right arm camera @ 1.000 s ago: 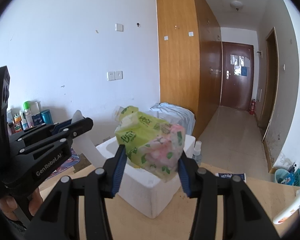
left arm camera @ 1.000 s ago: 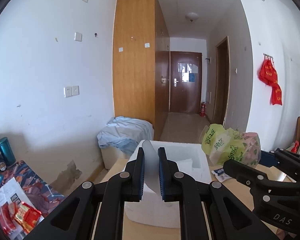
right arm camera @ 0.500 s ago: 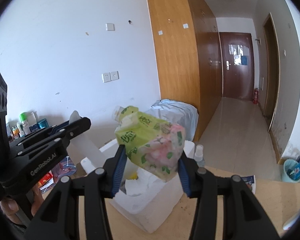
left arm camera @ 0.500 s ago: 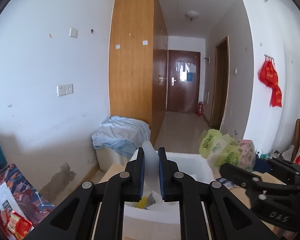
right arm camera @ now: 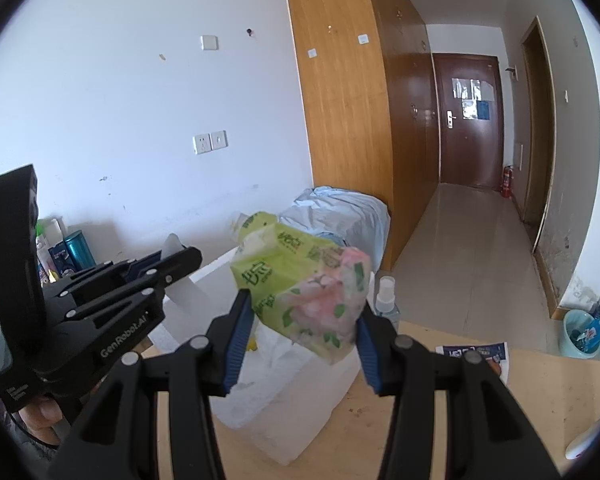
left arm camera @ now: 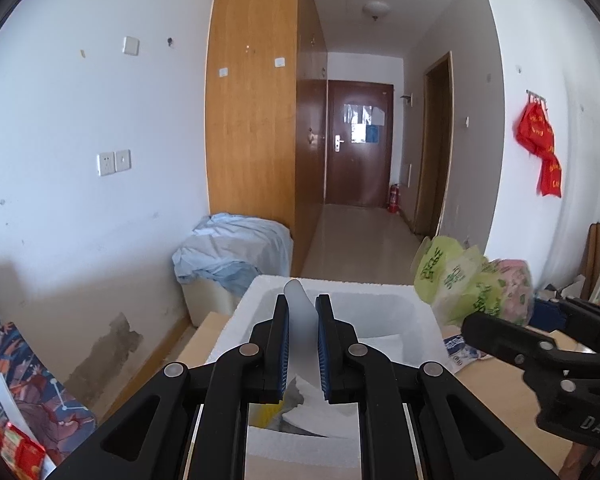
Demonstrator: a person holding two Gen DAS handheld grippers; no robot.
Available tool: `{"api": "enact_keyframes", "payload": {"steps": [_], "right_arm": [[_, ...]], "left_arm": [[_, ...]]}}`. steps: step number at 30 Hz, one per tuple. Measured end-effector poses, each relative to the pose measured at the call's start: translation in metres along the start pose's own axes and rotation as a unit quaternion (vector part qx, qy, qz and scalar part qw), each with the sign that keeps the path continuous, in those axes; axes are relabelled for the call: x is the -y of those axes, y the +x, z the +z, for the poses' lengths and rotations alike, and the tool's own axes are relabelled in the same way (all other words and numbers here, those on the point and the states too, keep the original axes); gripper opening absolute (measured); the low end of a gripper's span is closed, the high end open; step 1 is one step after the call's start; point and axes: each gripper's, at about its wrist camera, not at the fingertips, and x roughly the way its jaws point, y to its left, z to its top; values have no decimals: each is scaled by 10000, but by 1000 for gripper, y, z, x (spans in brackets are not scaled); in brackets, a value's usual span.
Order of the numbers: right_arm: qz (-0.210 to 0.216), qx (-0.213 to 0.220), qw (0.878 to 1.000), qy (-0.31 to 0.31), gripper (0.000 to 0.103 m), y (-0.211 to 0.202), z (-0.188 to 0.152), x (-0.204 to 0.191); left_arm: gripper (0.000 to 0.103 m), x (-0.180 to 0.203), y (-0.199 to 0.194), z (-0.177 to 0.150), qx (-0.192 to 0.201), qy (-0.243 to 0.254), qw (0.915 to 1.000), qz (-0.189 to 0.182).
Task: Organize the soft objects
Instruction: 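Lower the strip into the box with the left tool while the right tool holds the packet above, then open the right tool dropping the packet into the box while the left tool withdraws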
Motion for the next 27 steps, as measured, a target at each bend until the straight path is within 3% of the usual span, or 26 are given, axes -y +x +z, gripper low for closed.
{"api": "enact_keyframes", "payload": {"steps": [4,7,9,12,14,27], "right_arm": [[-13,-11,10000,-10,53,5,6,-2],[-10,-16,10000,-25,53,5,6,-2],[-3,-22,10000,-24,53,6,6,-3],[-10,-27,10000,-25,53,7,7,-2],[-7,-27,10000,-15,53,8,6,-2],[124,-181,9997,-54,53,22,4,-6]], "left_arm": [[18,-2,7,1,-78,8,10000,-20],[39,-5,6,0,-3,-52,10000,4],[78,-8,2,-1,91,-101,9999,4],[96,-14,-6,-1,321,-236,9992,51],[98,-17,-12,-2,455,-296,9984,151],[99,-32,-15,-16,355,-410,9973,492]]}}
